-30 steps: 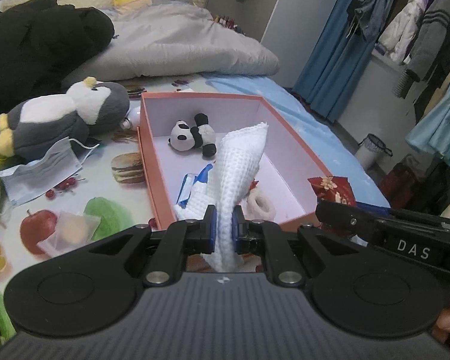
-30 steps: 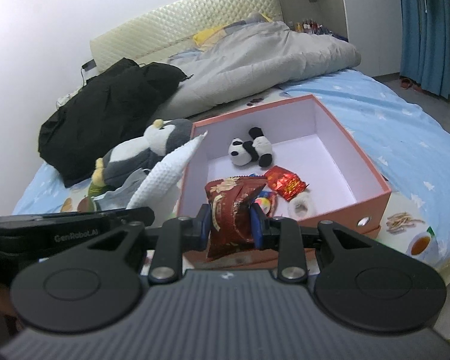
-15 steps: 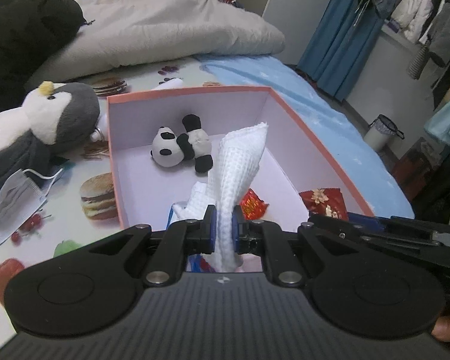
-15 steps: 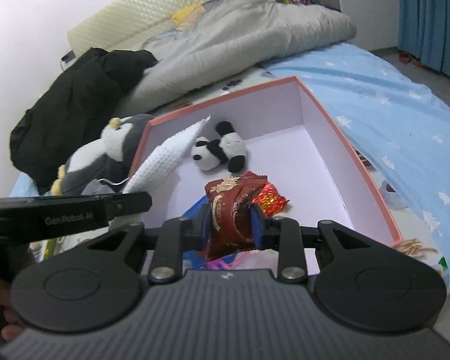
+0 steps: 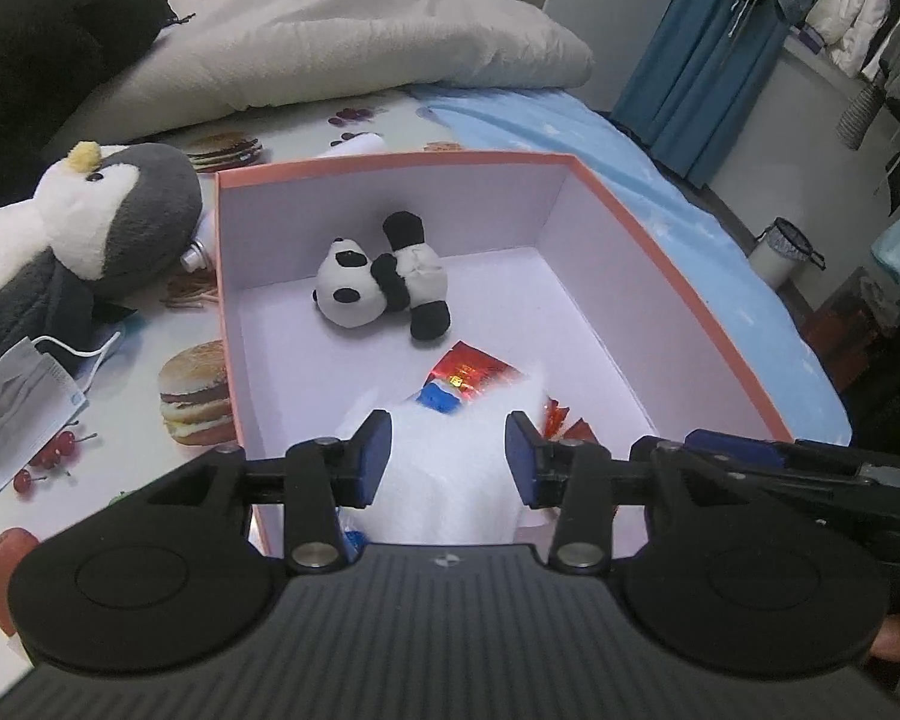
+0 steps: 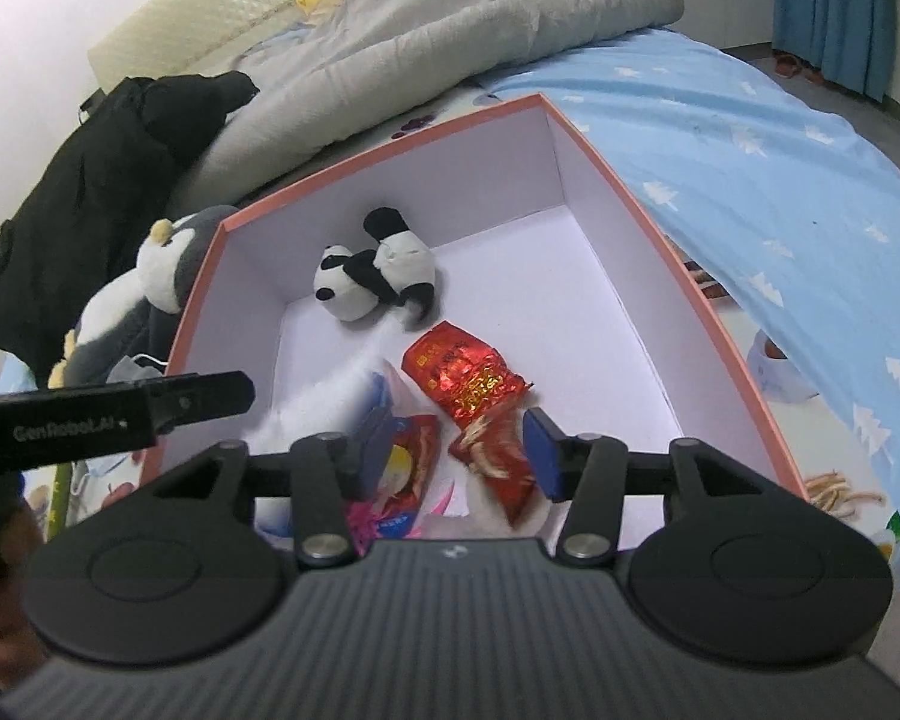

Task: Organize soft objects
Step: 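Lower the towel and packet into the pink box and open both grippers, then withdraw both open grippers from the box toward the blue mask and clear bag, then grasp the blue face mask with the left gripper while the right gripper grasps the clear bag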

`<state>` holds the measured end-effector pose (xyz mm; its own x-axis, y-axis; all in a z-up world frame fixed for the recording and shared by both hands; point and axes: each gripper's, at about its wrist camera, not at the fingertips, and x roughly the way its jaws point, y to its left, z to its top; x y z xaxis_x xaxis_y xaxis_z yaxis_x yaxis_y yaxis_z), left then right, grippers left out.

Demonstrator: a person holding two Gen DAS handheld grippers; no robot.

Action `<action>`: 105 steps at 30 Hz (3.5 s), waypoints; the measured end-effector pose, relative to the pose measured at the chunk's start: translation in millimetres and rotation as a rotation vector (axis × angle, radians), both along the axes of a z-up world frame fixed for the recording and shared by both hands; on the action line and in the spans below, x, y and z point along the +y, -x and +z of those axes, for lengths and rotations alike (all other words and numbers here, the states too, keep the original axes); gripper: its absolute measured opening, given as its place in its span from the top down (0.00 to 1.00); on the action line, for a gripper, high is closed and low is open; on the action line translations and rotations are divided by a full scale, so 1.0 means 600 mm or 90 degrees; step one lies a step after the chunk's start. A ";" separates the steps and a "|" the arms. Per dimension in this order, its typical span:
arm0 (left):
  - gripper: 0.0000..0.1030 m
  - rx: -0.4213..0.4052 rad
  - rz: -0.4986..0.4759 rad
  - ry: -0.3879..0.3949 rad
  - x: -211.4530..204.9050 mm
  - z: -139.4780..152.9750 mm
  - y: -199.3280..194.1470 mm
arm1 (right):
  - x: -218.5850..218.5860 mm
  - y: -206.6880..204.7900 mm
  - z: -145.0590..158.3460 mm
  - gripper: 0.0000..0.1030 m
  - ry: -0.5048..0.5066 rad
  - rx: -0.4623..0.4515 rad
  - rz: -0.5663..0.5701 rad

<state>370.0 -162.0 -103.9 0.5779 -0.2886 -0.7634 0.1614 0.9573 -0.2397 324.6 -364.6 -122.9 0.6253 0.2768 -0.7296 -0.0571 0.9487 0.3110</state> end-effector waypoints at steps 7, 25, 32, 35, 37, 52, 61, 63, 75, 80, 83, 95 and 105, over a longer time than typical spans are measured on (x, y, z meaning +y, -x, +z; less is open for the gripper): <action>0.54 -0.040 -0.001 0.001 0.012 0.046 0.061 | 0.011 0.046 0.040 0.50 -0.003 -0.038 0.003; 0.54 -0.140 0.024 -0.002 0.082 0.141 0.309 | 0.070 0.241 0.117 0.50 0.001 -0.130 0.029; 0.54 -0.161 0.053 0.016 0.124 0.149 0.405 | 0.098 0.309 0.126 0.50 -0.001 -0.159 0.058; 0.54 -0.175 0.067 0.007 0.142 0.149 0.442 | 0.115 0.333 0.128 0.50 0.000 -0.170 0.079; 0.54 -0.179 0.080 0.007 0.153 0.147 0.463 | 0.128 0.346 0.127 0.50 0.000 -0.175 0.095; 0.53 -0.172 0.186 0.008 0.243 0.086 0.574 | 0.214 0.394 0.100 0.50 -0.008 -0.167 0.217; 0.52 -0.162 0.231 0.001 0.295 0.057 0.589 | 0.268 0.403 0.078 0.50 -0.015 -0.146 0.257; 0.52 -0.158 0.233 -0.011 0.300 0.049 0.583 | 0.280 0.395 0.071 0.50 -0.019 -0.135 0.265; 0.52 -0.119 0.219 -0.049 0.359 0.002 0.471 | 0.348 0.295 0.049 0.50 0.007 -0.103 0.288; 0.52 -0.110 0.196 -0.077 0.399 -0.023 0.401 | 0.384 0.244 0.022 0.50 0.007 -0.069 0.276; 0.52 -0.100 0.184 -0.088 0.426 -0.042 0.353 | 0.409 0.211 0.006 0.50 0.007 -0.052 0.266; 0.52 -0.090 0.094 -0.184 0.475 -0.115 0.165 | 0.482 0.075 -0.081 0.29 0.011 0.020 0.236; 0.51 -0.140 0.033 -0.285 0.466 -0.153 0.077 | 0.506 0.023 -0.137 0.29 0.022 0.063 0.225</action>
